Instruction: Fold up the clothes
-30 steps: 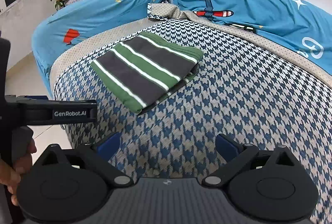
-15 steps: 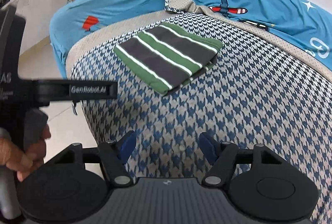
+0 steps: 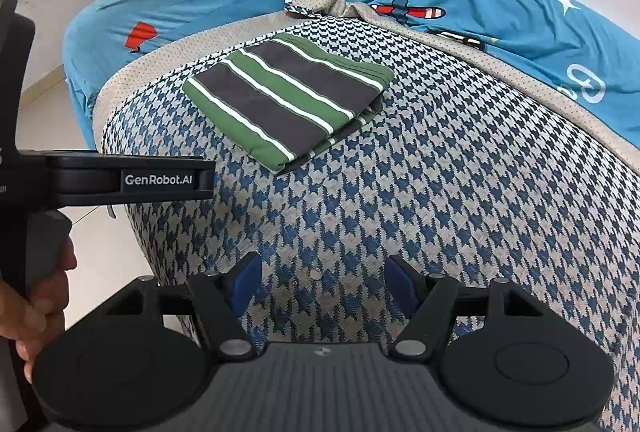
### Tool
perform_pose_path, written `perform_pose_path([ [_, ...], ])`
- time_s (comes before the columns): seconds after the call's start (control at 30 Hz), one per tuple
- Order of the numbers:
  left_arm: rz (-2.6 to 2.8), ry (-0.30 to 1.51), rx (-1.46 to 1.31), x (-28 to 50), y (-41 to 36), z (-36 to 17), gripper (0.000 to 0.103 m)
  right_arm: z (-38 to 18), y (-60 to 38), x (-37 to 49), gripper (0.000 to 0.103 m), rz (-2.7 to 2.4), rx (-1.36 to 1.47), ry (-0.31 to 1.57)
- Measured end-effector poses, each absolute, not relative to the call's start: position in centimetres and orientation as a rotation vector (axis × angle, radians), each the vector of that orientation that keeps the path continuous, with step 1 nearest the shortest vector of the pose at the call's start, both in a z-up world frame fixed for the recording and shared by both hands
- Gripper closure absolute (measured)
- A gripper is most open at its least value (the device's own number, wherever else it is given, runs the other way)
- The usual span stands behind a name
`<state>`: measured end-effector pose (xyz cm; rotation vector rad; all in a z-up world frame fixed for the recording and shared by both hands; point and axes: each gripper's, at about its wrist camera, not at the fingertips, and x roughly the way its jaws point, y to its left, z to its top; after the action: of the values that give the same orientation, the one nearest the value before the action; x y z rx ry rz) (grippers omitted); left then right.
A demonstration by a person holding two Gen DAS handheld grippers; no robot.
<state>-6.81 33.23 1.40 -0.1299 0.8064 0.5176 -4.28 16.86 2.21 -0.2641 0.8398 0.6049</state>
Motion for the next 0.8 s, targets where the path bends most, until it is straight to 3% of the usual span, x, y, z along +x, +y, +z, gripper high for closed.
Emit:
perform_pose_path([
  [0.2, 0.522, 0.806, -0.134, -6.84, 33.51, 1.38, 0.0, 1.96, 17.05, -4.2, 0.025, 0.606, -0.26, 0.851],
  [0.8, 0.527, 0.81, -0.123, -6.74, 33.73, 1.26, 0.0, 1.81, 17.15, -4.12, 0.024, 0.615, -0.257, 0.858],
])
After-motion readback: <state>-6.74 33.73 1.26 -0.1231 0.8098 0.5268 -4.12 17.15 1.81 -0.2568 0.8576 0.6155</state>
